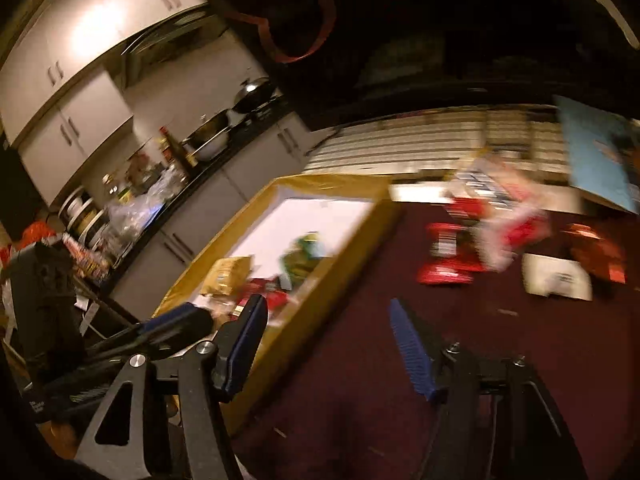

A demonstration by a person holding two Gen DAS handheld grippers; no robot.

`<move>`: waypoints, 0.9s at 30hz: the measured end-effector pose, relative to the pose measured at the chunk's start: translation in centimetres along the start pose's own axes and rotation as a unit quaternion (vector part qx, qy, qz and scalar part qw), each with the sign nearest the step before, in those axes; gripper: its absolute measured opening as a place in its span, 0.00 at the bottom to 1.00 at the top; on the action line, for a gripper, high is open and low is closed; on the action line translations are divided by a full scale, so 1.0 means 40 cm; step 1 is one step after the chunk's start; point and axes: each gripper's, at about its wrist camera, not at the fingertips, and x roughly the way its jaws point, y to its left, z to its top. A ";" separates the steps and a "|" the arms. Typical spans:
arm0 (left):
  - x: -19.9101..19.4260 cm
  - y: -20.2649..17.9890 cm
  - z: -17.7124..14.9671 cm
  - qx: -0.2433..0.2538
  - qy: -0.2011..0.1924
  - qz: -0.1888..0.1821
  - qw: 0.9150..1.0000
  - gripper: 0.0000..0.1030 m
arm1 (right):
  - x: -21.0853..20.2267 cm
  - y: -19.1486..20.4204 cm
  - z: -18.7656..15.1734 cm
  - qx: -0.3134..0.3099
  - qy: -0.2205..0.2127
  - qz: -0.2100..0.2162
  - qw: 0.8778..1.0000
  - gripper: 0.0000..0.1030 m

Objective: Organize snacks
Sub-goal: 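Carry both packets into the tray and open both tools, then grasp the dark red snack bag with the right tool while the left tool grasps the white wrapper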

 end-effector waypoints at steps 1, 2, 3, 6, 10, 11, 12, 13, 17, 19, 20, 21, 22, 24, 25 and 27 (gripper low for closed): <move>0.008 -0.022 0.001 0.004 0.003 -0.007 1.000 0.72 | -0.025 -0.028 0.007 0.002 -0.006 -0.012 1.000 0.65; 0.017 -0.049 -0.002 0.011 0.008 -0.014 1.000 0.72 | -0.045 -0.054 0.015 0.003 -0.011 -0.026 1.000 0.65; 0.026 -0.068 -0.005 0.018 0.012 -0.018 1.000 0.72 | -0.060 -0.079 0.025 0.006 -0.013 -0.042 0.999 0.67; 0.038 -0.122 -0.015 0.052 0.019 -0.021 0.998 0.72 | -0.093 -0.169 0.064 0.019 -0.008 -0.093 0.995 0.73; 0.038 -0.154 -0.036 0.070 0.012 -0.010 0.997 0.72 | -0.072 -0.268 0.107 0.042 0.011 -0.137 0.990 0.73; 0.040 -0.154 -0.038 0.069 0.017 -0.013 0.997 0.72 | -0.059 -0.295 0.121 0.048 0.017 -0.149 0.987 0.72; 0.039 -0.151 -0.039 0.067 0.019 -0.016 0.997 0.72 | -0.045 -0.322 0.132 0.058 0.025 -0.161 0.985 0.73; 0.040 -0.146 -0.037 0.062 0.018 -0.018 0.998 0.72 | -0.025 -0.335 0.139 0.058 0.037 -0.163 0.984 0.73; 0.044 -0.134 -0.041 0.037 0.020 -0.025 0.999 0.72 | 0.032 -0.401 0.122 0.084 0.072 -0.166 0.980 0.71; 0.047 -0.138 -0.046 0.042 0.027 -0.027 0.998 0.72 | 0.033 -0.428 0.101 0.110 0.081 -0.142 0.980 0.62; 0.045 -0.138 -0.047 0.043 0.026 -0.025 0.998 0.72 | 0.027 -0.429 0.088 0.114 0.078 -0.131 0.982 0.54; 0.043 -0.139 -0.048 0.041 0.022 -0.026 0.999 0.72 | 0.022 -0.424 0.078 0.112 0.077 -0.131 0.982 0.49; 0.043 -0.140 -0.048 0.039 0.021 -0.028 0.999 0.72 | 0.020 -0.419 0.069 0.113 0.079 -0.131 0.982 0.43; 0.048 -0.147 -0.050 0.040 0.027 -0.029 0.998 0.72 | 0.018 -0.406 0.060 0.104 0.081 -0.117 0.984 0.43; 0.049 -0.153 -0.053 0.044 0.029 -0.027 0.998 0.72 | 0.020 -0.393 0.054 0.093 0.086 -0.111 0.986 0.43; 0.049 -0.164 -0.058 0.057 0.032 -0.022 0.998 0.72 | 0.026 -0.380 0.052 0.083 0.084 -0.123 0.985 0.46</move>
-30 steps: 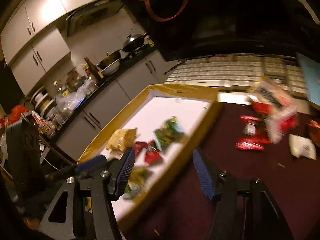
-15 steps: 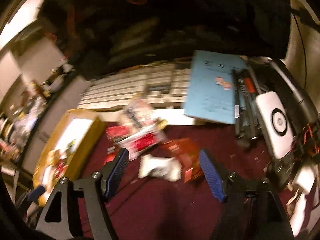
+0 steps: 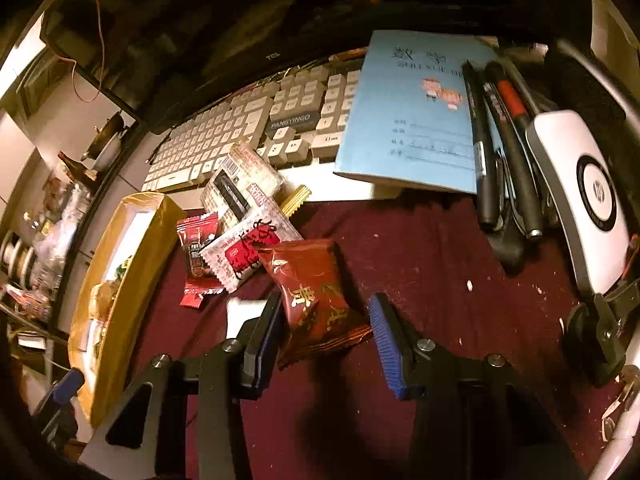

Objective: Organize snacks
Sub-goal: 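Grasp the dark red snack bag with the right tool while the left tool grasps the white wrapper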

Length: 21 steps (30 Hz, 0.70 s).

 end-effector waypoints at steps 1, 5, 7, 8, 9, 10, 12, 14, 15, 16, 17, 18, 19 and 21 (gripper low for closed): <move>-0.001 -0.001 0.000 0.001 -0.001 -0.002 1.000 0.72 | -0.003 0.003 0.001 0.003 -0.004 -0.006 1.000 0.46; 0.011 -0.011 0.005 -0.004 0.004 -0.003 1.000 0.72 | 0.017 0.013 0.017 -0.010 0.006 -0.009 1.000 0.38; 0.019 -0.020 0.005 0.005 0.011 -0.002 1.000 0.72 | -0.007 0.014 0.012 -0.005 -0.007 -0.012 1.000 0.33; 0.027 -0.028 0.008 0.010 0.015 -0.001 1.000 0.72 | -0.032 0.016 0.003 0.001 -0.022 -0.005 1.000 0.32; 0.032 -0.034 0.012 0.015 0.016 -0.005 1.000 0.72 | -0.066 0.013 -0.012 0.010 -0.045 0.007 0.999 0.32; 0.040 -0.043 0.018 0.023 0.019 -0.008 1.000 0.72 | -0.085 0.008 -0.025 0.016 -0.059 0.014 0.998 0.32; 0.063 -0.069 0.031 0.043 0.031 -0.005 0.999 0.72 | -0.135 0.006 -0.065 0.024 -0.099 0.015 0.995 0.32; 0.095 -0.104 0.040 0.074 0.051 -0.011 0.996 0.72 | -0.167 -0.001 -0.115 0.037 -0.134 -0.004 0.990 0.32; 0.118 -0.125 0.047 0.093 0.066 -0.014 0.993 0.72 | -0.174 -0.008 -0.132 0.048 -0.144 -0.010 0.988 0.32; 0.133 -0.139 0.050 0.106 0.075 -0.015 0.991 0.72 | -0.180 -0.016 -0.141 0.057 -0.149 -0.013 0.987 0.32; 0.159 -0.163 0.057 0.127 0.085 -0.013 0.988 0.72 | -0.183 -0.026 -0.156 0.069 -0.154 -0.016 0.985 0.32; 0.178 -0.179 0.064 0.141 0.090 -0.010 0.986 0.72 | -0.187 -0.036 -0.168 0.078 -0.162 -0.017 0.984 0.32; 0.209 -0.201 0.074 0.158 0.097 -0.007 0.983 0.72 | -0.189 -0.046 -0.174 0.085 -0.169 -0.018 0.982 0.32; 0.258 -0.229 0.086 0.183 0.119 -0.008 0.976 0.72 | -0.194 -0.066 -0.186 0.099 -0.177 -0.016 0.979 0.32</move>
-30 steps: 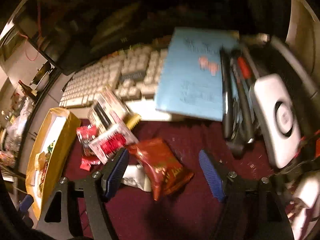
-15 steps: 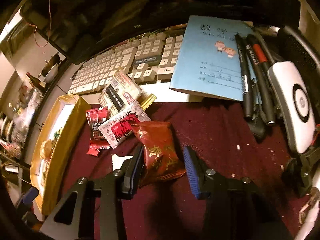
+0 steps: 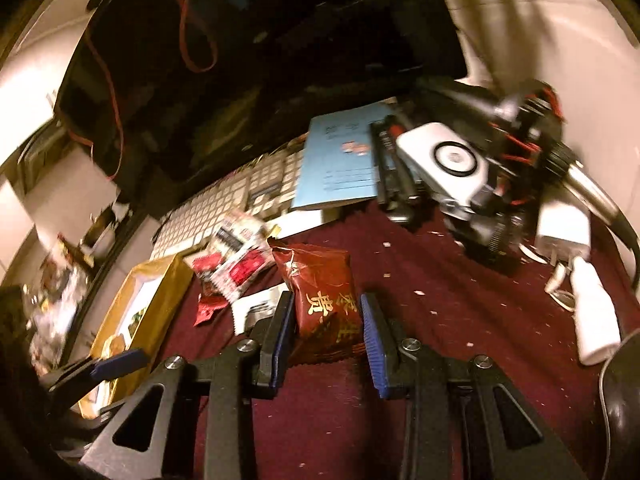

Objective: Organize snacks
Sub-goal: 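Grasp the dark red snack bag with the right tool while the left tool grasps the white wrapper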

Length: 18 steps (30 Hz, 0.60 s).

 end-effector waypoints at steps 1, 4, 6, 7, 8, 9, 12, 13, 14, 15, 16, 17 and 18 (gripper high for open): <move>0.029 -0.008 0.021 0.010 0.011 0.005 1.000 0.72 | 0.001 -0.017 -0.001 0.013 0.004 0.006 1.000 0.32; 0.086 -0.021 0.067 0.020 0.008 0.018 1.000 0.72 | 0.015 -0.047 0.005 0.044 0.014 0.029 0.999 0.32; 0.125 -0.032 0.090 0.032 0.010 0.032 0.999 0.71 | 0.024 -0.055 0.008 0.051 0.021 0.041 0.998 0.32; 0.141 -0.034 0.097 0.037 0.015 0.039 0.998 0.70 | 0.027 -0.055 0.009 0.050 0.023 0.046 0.997 0.32; 0.161 -0.034 0.105 0.041 0.025 0.046 0.998 0.64 | 0.026 -0.052 0.008 0.049 0.020 0.048 0.997 0.32; 0.172 -0.036 0.106 0.041 0.031 0.045 0.998 0.56 | 0.027 -0.050 0.009 0.049 0.016 0.046 0.998 0.32; 0.187 -0.045 0.096 0.044 0.041 0.036 0.998 0.37 | 0.029 -0.050 0.008 0.051 0.018 0.048 0.997 0.32; 0.185 -0.048 0.091 0.043 0.039 0.036 0.998 0.33 | 0.029 -0.051 0.008 0.053 0.019 0.051 0.997 0.32; 0.179 -0.050 0.084 0.038 0.039 0.034 0.998 0.30 | 0.029 -0.053 0.008 0.055 0.018 0.052 0.997 0.32; 0.173 -0.053 0.076 0.036 0.041 0.031 0.998 0.30 | 0.030 -0.052 0.008 0.056 0.017 0.053 0.997 0.32; 0.169 -0.057 0.071 0.038 0.042 0.031 0.998 0.30 | 0.029 -0.052 0.008 0.057 0.014 0.054 0.997 0.32; 0.167 -0.063 0.068 0.044 0.042 0.034 0.998 0.30 | 0.029 -0.052 0.008 0.057 0.014 0.053 0.997 0.32; 0.167 -0.067 0.068 0.047 0.041 0.037 0.997 0.31 | 0.030 -0.053 0.009 0.058 0.015 0.053 0.997 0.32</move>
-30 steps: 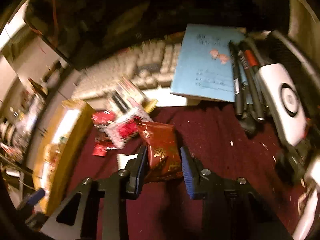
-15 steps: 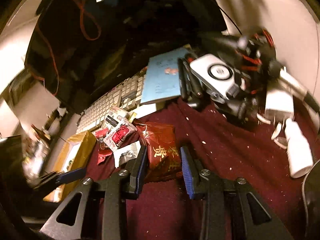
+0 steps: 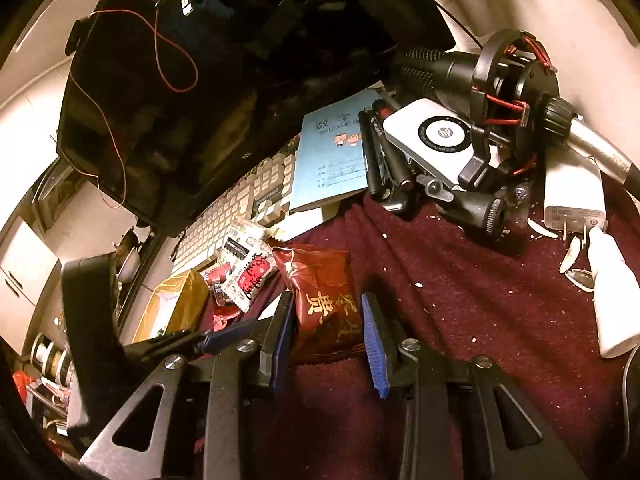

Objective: Organize snacks
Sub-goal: 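Grasp the dark red snack bag with the right tool while the left tool grasps the white wrapper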

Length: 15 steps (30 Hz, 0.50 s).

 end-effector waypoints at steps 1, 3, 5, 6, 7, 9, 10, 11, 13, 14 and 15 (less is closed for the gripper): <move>0.001 -0.002 0.003 0.000 -0.002 0.005 1.000 0.31 | 0.001 -0.002 0.000 0.002 0.001 -0.001 1.000 0.32; 0.002 -0.007 0.004 0.000 -0.002 0.005 1.000 0.31 | 0.002 -0.010 0.001 0.012 0.002 -0.002 1.000 0.33; 0.006 -0.018 0.014 0.008 -0.002 0.004 1.000 0.31 | 0.000 -0.013 0.000 0.016 0.002 -0.003 1.000 0.33; 0.009 -0.023 0.016 0.014 -0.006 0.006 1.000 0.31 | -0.002 -0.013 0.000 0.017 0.002 -0.004 1.000 0.33; 0.010 -0.027 0.017 0.019 -0.013 0.007 1.000 0.31 | 0.001 -0.011 0.000 0.014 0.002 -0.013 1.000 0.33; 0.012 -0.024 0.016 0.009 -0.019 -0.002 1.000 0.31 | 0.006 -0.007 0.000 0.009 0.007 -0.021 1.000 0.33; 0.010 -0.022 0.013 0.005 -0.022 -0.003 1.000 0.30 | 0.006 -0.007 0.001 0.009 0.008 -0.019 1.000 0.33; 0.004 -0.021 0.003 0.003 -0.027 -0.001 1.000 0.29 | 0.005 -0.008 0.001 0.008 0.006 -0.019 1.000 0.33; -0.012 -0.020 -0.017 0.005 -0.036 0.002 0.999 0.29 | 0.000 -0.007 0.000 0.008 0.000 -0.023 1.000 0.33; -0.025 -0.013 -0.027 -0.001 -0.041 0.001 0.999 0.28 | 0.000 -0.007 0.001 0.008 0.000 -0.025 1.000 0.33; -0.044 -0.003 -0.039 -0.014 -0.050 -0.002 0.999 0.25 | 0.001 -0.007 0.002 0.007 0.001 -0.025 1.000 0.33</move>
